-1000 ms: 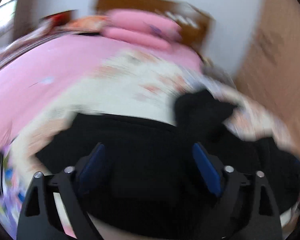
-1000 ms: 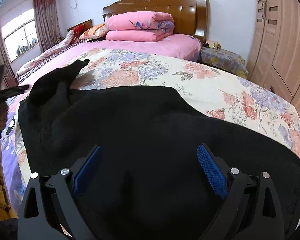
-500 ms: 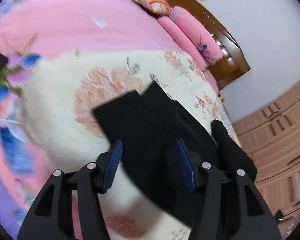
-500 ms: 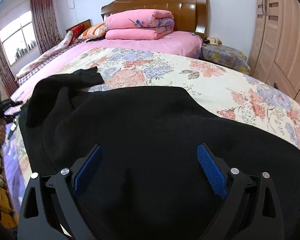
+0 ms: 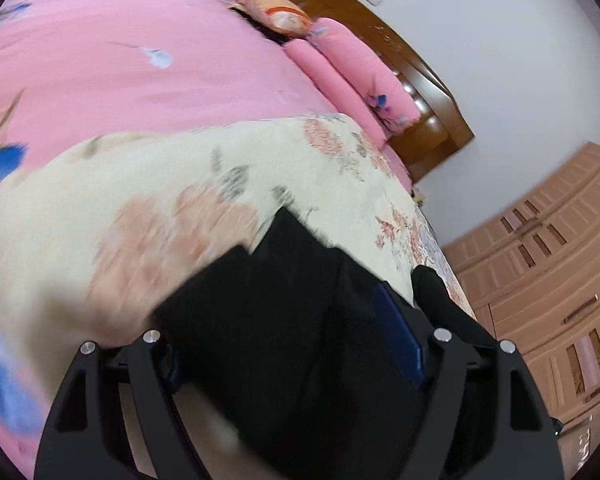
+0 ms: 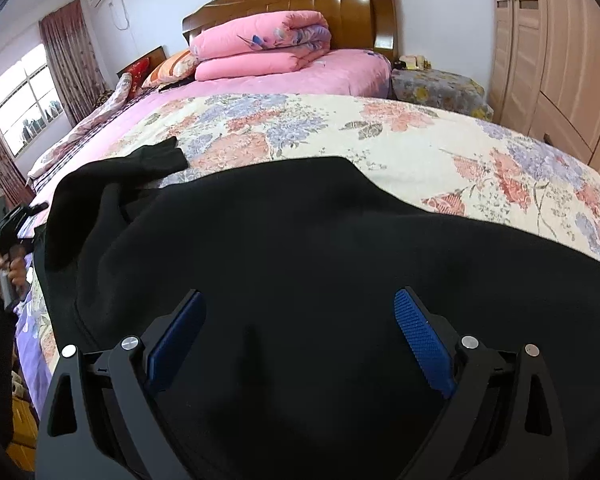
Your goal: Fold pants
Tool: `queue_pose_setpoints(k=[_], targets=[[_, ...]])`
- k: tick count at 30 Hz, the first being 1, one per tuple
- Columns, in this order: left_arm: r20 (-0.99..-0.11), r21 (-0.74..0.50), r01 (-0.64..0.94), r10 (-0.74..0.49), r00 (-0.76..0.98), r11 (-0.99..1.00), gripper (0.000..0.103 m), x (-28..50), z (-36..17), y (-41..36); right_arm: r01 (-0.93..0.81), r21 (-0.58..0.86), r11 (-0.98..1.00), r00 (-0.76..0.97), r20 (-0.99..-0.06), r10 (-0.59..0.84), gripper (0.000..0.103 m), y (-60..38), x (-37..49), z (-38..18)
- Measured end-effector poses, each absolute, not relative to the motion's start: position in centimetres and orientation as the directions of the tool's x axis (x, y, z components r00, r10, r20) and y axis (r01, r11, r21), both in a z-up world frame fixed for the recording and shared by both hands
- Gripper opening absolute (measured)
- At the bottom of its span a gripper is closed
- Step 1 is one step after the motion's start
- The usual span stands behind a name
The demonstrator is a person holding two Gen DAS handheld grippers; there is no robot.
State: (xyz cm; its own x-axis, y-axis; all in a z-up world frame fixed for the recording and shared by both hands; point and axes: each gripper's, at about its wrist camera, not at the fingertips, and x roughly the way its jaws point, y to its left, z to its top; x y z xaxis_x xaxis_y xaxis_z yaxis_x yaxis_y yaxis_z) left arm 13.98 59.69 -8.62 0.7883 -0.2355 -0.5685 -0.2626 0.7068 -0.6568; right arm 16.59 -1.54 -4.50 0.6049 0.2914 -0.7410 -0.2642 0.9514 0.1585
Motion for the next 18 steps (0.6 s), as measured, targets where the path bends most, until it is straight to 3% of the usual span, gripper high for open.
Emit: queue_pose_setpoints(k=[1,2,3,5,7,10,13,15,18], targets=[[-0.566,-0.657,-0.235,-0.263,0.781,0.717,0.042,14.7,-8.7,59.5,-0.263,0.158,0.952,0.604,-0.743,0.29,0.092,-1.5,16.6,-4.6],[-0.582,-0.659,-0.216,-0.307,0.753,0.72,0.019,16.5,-9.0,58.9,-0.261,0.162,0.952,0.603,-0.743,0.292,0.092,-1.6,16.7,-4.6],[-0.603,-0.646,-0.219,-0.313,0.734,0.731,0.009,17.0,-8.9,58.5,-0.259,0.165,0.952,0.604,-0.742,0.293,0.092,-1.7,16.8,-4.6],[-0.632,-0.538,-0.182,-0.25,0.734,0.823,0.009,16.8,-7.0,56.6,-0.248,0.172,0.953,0.606,-0.74,0.291,0.092,-2.0,16.9,-4.5],[-0.648,-0.399,-0.211,-0.112,0.753,0.892,0.009,16.0,-4.3,55.3,-0.232,0.171,0.958,0.609,-0.742,0.28,0.092,-2.4,17.1,-4.5],[-0.613,-0.336,-0.235,-0.022,0.79,0.912,0.009,15.2,-1.9,56.4,-0.222,0.167,0.961,0.606,-0.748,0.27,0.092,-2.7,17.3,-4.7],[-0.702,-0.273,-0.275,0.004,0.712,0.922,0.009,16.9,-4.4,57.3,-0.2,0.185,0.962,0.606,-0.748,0.27,0.092,-3.2,17.4,-5.1],[-0.759,-0.254,-0.303,0.005,0.651,0.919,0.009,17.8,-7.4,57.5,-0.198,0.202,0.959,0.606,-0.744,0.282,0.092,-3.5,17.4,-5.1],[-0.739,-0.355,-0.345,-0.035,0.673,0.869,0.018,17.0,-8.8,58.8,-0.195,0.198,0.961,0.602,-0.749,0.276,0.092,-3.7,17.4,-4.9]])
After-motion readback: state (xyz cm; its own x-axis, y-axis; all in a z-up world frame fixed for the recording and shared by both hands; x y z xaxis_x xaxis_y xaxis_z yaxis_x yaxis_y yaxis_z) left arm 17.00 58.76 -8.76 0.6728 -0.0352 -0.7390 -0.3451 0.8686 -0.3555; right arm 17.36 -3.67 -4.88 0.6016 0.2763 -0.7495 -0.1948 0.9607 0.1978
